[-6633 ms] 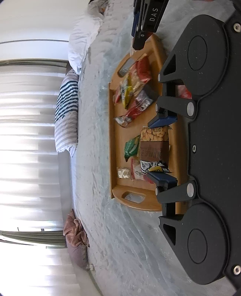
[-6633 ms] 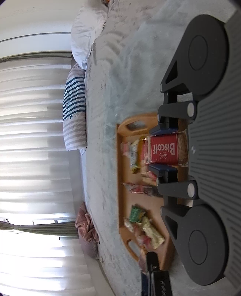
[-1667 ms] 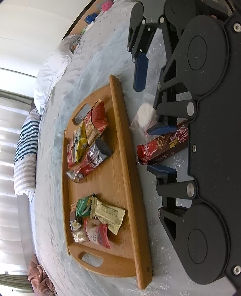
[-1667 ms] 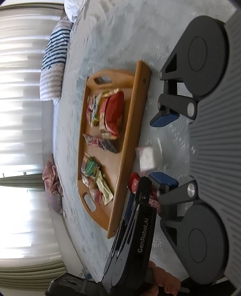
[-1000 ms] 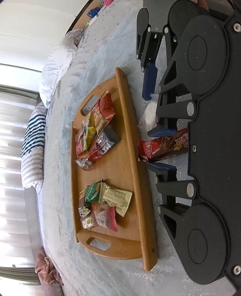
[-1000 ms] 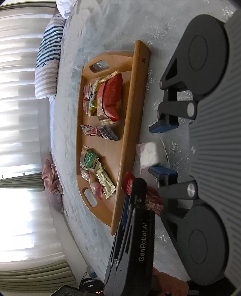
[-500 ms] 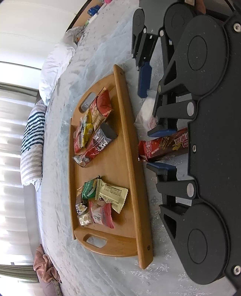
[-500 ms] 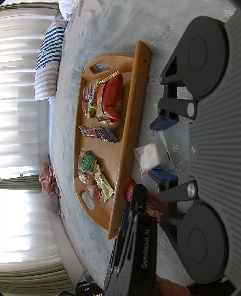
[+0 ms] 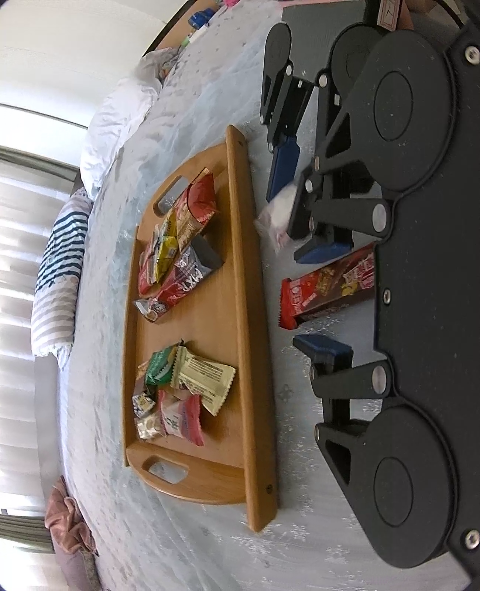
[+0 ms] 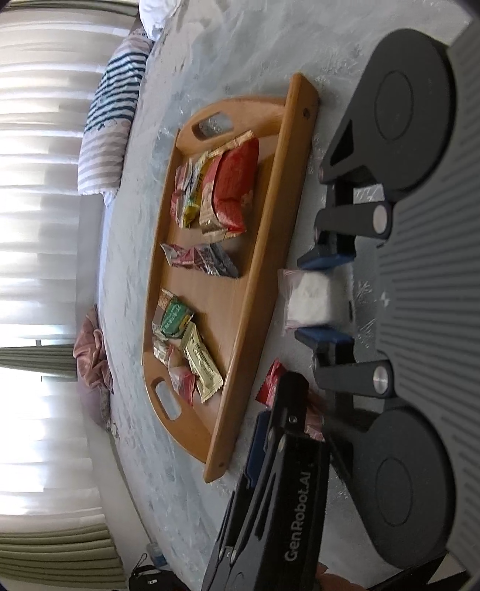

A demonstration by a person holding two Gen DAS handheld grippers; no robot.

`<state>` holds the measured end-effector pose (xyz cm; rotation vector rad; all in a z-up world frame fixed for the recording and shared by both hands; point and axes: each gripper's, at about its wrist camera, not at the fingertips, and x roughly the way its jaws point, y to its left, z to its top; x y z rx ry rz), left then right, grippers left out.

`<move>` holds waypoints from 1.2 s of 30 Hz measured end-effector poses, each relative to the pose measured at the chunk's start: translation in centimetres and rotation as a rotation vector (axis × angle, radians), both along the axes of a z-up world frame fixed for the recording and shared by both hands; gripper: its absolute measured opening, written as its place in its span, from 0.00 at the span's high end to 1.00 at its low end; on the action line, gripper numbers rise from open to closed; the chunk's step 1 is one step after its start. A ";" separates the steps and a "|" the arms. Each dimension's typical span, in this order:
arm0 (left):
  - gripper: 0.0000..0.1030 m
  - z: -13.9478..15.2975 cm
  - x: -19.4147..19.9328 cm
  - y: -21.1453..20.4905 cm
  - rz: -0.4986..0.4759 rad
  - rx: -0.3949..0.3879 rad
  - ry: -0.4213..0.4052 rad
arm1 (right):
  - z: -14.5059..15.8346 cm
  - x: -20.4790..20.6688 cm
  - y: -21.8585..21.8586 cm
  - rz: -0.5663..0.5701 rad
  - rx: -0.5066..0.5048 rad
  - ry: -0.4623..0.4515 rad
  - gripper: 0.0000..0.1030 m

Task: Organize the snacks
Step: 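Grasp the red chocolate bar with the left gripper while the right gripper grasps the white packet, then lift the red chocolate bar and white packet and carry both over the tray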

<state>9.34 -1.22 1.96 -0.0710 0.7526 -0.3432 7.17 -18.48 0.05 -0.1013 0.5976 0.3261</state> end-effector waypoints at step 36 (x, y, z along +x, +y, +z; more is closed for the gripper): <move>0.78 3.9 0.3 -1.4 0.033 0.079 -0.190 | 3.8 0.6 -0.6 -0.095 0.084 -0.102 0.64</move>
